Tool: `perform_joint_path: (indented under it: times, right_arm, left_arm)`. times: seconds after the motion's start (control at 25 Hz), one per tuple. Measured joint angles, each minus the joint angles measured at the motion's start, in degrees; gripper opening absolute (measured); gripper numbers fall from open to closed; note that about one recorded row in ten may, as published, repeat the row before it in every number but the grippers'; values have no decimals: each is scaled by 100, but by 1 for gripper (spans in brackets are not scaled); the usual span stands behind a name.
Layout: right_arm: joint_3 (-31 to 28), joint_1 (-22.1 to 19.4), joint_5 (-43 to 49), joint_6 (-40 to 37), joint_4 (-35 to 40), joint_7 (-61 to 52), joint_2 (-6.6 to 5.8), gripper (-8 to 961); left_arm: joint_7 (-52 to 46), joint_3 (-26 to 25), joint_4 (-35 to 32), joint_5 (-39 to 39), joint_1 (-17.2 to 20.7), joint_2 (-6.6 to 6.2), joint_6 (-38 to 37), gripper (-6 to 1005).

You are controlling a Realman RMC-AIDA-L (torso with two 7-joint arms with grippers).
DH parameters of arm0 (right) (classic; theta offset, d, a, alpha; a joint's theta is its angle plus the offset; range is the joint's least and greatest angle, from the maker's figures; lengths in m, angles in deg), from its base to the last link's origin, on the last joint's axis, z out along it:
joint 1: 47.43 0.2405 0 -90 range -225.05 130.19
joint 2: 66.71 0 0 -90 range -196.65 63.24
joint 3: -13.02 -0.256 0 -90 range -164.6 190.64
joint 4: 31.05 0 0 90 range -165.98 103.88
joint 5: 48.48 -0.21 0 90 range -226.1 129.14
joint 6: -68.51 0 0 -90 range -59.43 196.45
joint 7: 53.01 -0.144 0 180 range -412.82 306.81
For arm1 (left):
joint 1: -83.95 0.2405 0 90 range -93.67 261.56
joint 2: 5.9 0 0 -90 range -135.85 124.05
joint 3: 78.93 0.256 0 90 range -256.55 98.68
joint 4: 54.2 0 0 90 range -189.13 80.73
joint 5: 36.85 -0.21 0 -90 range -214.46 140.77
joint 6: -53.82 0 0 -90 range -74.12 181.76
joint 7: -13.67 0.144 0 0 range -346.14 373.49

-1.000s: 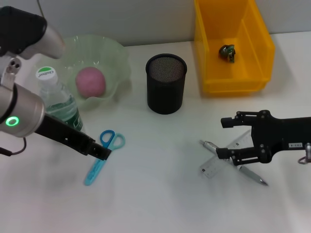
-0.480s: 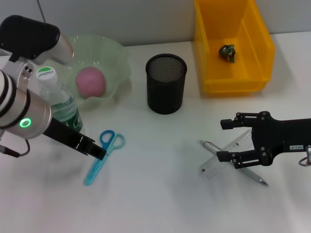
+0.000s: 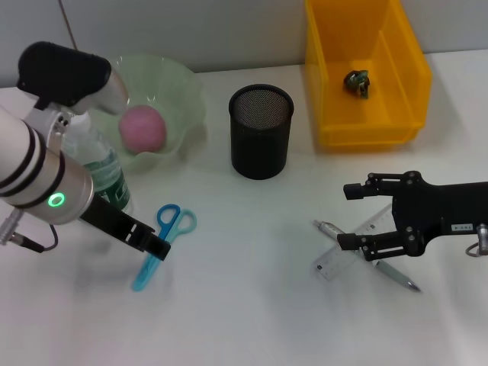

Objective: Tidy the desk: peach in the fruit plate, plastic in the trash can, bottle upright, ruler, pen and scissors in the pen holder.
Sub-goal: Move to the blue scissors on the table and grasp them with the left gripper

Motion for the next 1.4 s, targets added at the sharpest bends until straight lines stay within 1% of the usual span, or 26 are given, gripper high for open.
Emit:
perform_joint_path:
  times: [0.24, 0.28, 0.36, 0.4, 1.4]
  right_arm:
    - [0, 19, 0, -1, 2, -36, 0, 827]
    - [-1, 22, 0, -3, 5, -42, 0, 827]
    - [-13, 23, -6, -5, 2, -51, 0, 827]
    - [-33, 23, -11, -2, -10, -56, 0, 827]
    - [-61, -18, -30, -19, -1, -201, 9, 827]
  left_arm:
    - [1, 31, 54, -8, -14, -2, 29, 743]
    - [2, 230, 339, -81, -113, 2, 198, 743]
    - [2, 230, 339, -81, -113, 2, 198, 743]
    - [3, 326, 377, -84, -137, 7, 232, 742]
    - [3, 783, 391, -230, -115, 15, 336, 742]
